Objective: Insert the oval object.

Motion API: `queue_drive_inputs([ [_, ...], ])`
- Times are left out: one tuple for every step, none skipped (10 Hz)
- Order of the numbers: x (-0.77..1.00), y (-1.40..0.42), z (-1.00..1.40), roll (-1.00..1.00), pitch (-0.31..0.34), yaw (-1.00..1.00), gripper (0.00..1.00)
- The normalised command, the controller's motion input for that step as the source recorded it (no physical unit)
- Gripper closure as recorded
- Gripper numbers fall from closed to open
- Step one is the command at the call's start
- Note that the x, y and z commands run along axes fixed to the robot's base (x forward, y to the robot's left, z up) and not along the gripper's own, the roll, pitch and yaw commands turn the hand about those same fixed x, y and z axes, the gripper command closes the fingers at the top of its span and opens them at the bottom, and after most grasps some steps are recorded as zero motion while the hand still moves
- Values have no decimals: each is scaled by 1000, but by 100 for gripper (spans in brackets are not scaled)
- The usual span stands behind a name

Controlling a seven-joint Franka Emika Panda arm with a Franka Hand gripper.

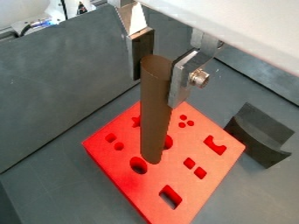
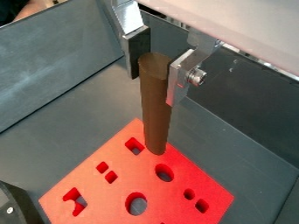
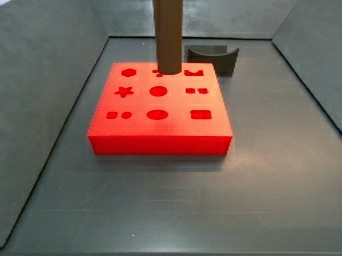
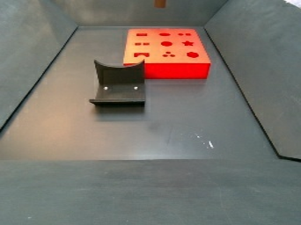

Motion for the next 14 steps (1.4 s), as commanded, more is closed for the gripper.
queue_drive_inputs([
  [31, 0, -180, 0, 0, 0, 100],
  [274, 266, -463, 174, 67, -457, 100],
  [203, 249, -509, 229, 149, -611, 100],
  [134, 251, -549, 146, 153, -686, 100],
  [-34, 94, -506, -47, 0, -454, 100],
  [0, 0, -320, -79, -17, -51, 100],
  [0, -220, -377, -26, 0, 171, 100],
  [49, -294, -414, -10, 0, 606, 100],
  [0, -223, -366, 0, 0, 757, 100],
  [0, 0, -3, 0, 0, 23, 100],
  [0, -6, -134, 30, 0, 289, 100],
  [0, -100, -57, 0, -10, 437, 100],
  [-29, -11, -26, -9, -19, 51, 100],
  [-37, -26, -49, -21, -21, 14, 100],
])
